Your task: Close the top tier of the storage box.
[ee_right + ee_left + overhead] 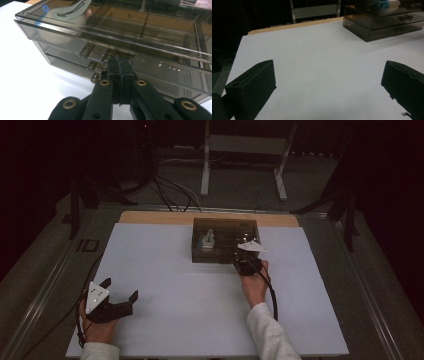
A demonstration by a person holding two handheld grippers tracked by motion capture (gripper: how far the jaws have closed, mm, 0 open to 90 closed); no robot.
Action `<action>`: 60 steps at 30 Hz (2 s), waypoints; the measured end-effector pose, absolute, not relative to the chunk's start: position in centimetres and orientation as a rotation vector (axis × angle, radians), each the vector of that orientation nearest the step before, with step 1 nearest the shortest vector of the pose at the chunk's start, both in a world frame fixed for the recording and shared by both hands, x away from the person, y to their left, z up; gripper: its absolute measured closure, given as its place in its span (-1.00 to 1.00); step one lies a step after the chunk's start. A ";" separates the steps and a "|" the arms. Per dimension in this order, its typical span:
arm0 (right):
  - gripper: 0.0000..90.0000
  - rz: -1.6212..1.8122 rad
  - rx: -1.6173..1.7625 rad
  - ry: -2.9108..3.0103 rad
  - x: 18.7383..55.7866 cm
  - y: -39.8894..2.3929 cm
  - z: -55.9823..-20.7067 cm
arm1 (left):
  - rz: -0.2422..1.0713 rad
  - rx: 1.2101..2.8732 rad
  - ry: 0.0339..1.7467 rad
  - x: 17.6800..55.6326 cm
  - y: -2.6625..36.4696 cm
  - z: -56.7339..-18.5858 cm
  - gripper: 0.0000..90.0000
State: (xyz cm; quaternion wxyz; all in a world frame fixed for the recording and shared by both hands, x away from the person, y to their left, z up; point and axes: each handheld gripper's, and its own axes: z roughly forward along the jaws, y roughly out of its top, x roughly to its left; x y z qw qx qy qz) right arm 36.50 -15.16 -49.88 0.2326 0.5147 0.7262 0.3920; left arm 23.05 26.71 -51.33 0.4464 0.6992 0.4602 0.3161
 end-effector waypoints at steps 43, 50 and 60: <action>1.00 1.068 1.419 1.983 36.9 -15.0 -50.1 | 0.787 1.725 1.142 23.0 26.8 -51.3 -0.99; 1.00 1.091 1.404 1.985 36.2 -15.2 -50.0 | 0.788 1.725 1.144 22.9 26.9 -51.3 -0.99; 0.40 1.136 1.393 1.977 34.9 -16.2 -49.2 | 0.788 1.726 1.143 22.9 26.9 -51.3 -0.99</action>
